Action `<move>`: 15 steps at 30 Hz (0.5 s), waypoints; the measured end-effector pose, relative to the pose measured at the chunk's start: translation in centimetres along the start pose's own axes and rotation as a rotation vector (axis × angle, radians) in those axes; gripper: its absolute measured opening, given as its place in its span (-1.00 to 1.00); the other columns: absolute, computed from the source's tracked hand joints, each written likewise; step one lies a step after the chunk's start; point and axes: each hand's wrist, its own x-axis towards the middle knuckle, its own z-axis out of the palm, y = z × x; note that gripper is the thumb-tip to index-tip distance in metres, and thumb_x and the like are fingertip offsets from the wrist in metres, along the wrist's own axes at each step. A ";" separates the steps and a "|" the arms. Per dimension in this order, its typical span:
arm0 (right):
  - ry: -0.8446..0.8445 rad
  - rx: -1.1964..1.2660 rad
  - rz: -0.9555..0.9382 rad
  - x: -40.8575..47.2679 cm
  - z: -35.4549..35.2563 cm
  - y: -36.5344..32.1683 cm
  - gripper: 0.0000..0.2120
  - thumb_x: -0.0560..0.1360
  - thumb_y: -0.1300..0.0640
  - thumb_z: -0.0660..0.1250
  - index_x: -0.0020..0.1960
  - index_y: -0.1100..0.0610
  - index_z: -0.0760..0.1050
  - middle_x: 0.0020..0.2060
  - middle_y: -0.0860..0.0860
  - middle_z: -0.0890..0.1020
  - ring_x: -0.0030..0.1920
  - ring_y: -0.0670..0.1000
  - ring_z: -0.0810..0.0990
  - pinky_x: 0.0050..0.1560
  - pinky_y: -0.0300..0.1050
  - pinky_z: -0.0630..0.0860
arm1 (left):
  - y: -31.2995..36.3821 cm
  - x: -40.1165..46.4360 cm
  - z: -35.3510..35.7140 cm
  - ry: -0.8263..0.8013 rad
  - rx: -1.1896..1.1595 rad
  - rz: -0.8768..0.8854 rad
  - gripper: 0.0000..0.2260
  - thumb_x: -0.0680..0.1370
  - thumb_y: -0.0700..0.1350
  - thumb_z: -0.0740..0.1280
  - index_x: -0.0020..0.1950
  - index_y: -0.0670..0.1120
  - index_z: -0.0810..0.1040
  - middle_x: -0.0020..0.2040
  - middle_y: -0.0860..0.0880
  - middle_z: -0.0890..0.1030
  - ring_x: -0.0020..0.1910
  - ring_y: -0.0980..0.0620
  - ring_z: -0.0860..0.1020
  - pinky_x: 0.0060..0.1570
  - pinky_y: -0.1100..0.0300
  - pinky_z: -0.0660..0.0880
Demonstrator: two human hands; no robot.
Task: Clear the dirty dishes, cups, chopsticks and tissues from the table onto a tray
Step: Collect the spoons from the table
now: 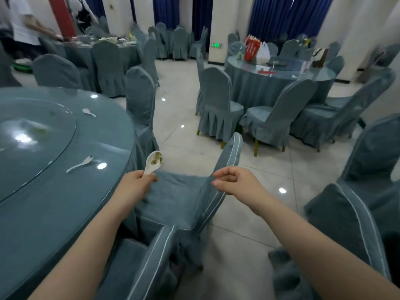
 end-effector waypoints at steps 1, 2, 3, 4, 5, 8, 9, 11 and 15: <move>-0.024 0.001 -0.008 2.1 -0.2 -0.3 -0.85 0.42 0.14 0.47 -0.03 0.00 0.58 -0.10 0.00 0.70 -0.14 -0.12 0.65 -0.20 -0.35 0.47 | 0.4 1.4 -0.1 0.019 0.007 -0.001 -0.85 0.48 -0.11 0.32 -0.19 -0.17 0.59 -0.56 0.09 0.35 -0.52 0.09 0.29 -0.50 0.27 0.23; -0.049 -0.006 -0.017 4.3 -0.4 -0.6 -0.85 0.43 0.13 0.47 -0.03 -0.01 0.58 -0.10 -0.01 0.70 -0.13 -0.11 0.66 -0.20 -0.35 0.47 | 0.6 2.8 -0.2 0.040 0.013 -0.001 -0.84 0.48 -0.10 0.32 -0.21 -0.17 0.58 -0.55 0.09 0.36 -0.50 0.07 0.29 -0.46 0.24 0.23; -0.072 -0.014 -0.028 6.4 -0.5 -0.9 -0.84 0.43 0.13 0.47 -0.02 -0.02 0.58 -0.10 -0.02 0.70 -0.12 -0.11 0.66 -0.20 -0.36 0.48 | 0.8 4.2 -0.4 0.065 0.020 -0.005 -0.82 0.48 -0.09 0.32 -0.22 -0.18 0.58 -0.55 0.08 0.36 -0.48 0.06 0.30 -0.42 0.21 0.22; -0.100 -0.023 -0.043 8.6 -0.5 -1.3 -0.84 0.43 0.13 0.47 -0.02 -0.02 0.58 -0.10 -0.02 0.70 -0.11 -0.11 0.66 -0.20 -0.36 0.49 | 0.9 5.5 -0.5 0.100 0.022 -0.014 -0.81 0.49 -0.08 0.32 -0.20 -0.18 0.60 -0.54 0.07 0.36 -0.47 0.04 0.30 -0.39 0.18 0.22; -0.132 -0.032 -0.065 11.1 -0.5 -1.6 -0.84 0.43 0.12 0.47 -0.02 -0.02 0.58 -0.10 -0.03 0.70 -0.11 -0.11 0.66 -0.21 -0.37 0.49 | 0.9 7.0 -0.5 0.147 0.020 -0.025 -0.81 0.49 -0.08 0.31 -0.16 -0.20 0.60 -0.52 0.05 0.35 -0.46 0.03 0.30 -0.38 0.16 0.22; -0.218 -0.050 -0.126 17.8 -0.3 -2.1 -0.85 0.42 0.10 0.47 -0.03 -0.04 0.58 -0.13 -0.04 0.70 -0.14 -0.12 0.66 -0.21 -0.37 0.49 | 0.7 10.7 -0.5 0.270 0.042 -0.053 -0.82 0.52 -0.09 0.29 -0.08 -0.20 0.55 -0.42 -0.01 0.40 -0.44 0.01 0.32 -0.36 0.15 0.24; -0.252 -0.053 -0.143 19.9 -0.2 -2.2 -0.86 0.42 0.09 0.47 -0.04 -0.04 0.58 -0.13 -0.04 0.70 -0.15 -0.14 0.65 -0.21 -0.37 0.49 | 0.7 11.6 -0.4 0.300 0.054 -0.064 -0.86 0.52 -0.08 0.29 -0.08 -0.15 0.53 -0.39 -0.02 0.43 -0.43 0.01 0.34 -0.36 0.16 0.26; -0.331 -0.065 -0.169 24.3 0.1 -2.3 -0.86 0.41 0.08 0.47 -0.04 -0.05 0.59 -0.13 -0.06 0.70 -0.15 -0.16 0.65 -0.19 -0.36 0.49 | 0.7 13.4 -0.2 0.364 0.043 -0.097 -0.92 0.53 -0.07 0.28 -0.09 -0.07 0.51 -0.36 -0.04 0.46 -0.43 0.02 0.36 -0.37 0.16 0.27; -0.492 -0.114 -0.188 31.7 1.5 -3.3 -0.87 0.41 0.10 0.47 -0.07 -0.04 0.59 -0.16 -0.07 0.69 -0.17 -0.16 0.65 -0.23 -0.38 0.46 | 1.0 15.5 0.3 0.507 0.065 -0.186 -0.89 0.55 -0.07 0.26 -0.08 -0.09 0.49 -0.35 -0.07 0.47 -0.43 0.01 0.37 -0.37 0.16 0.28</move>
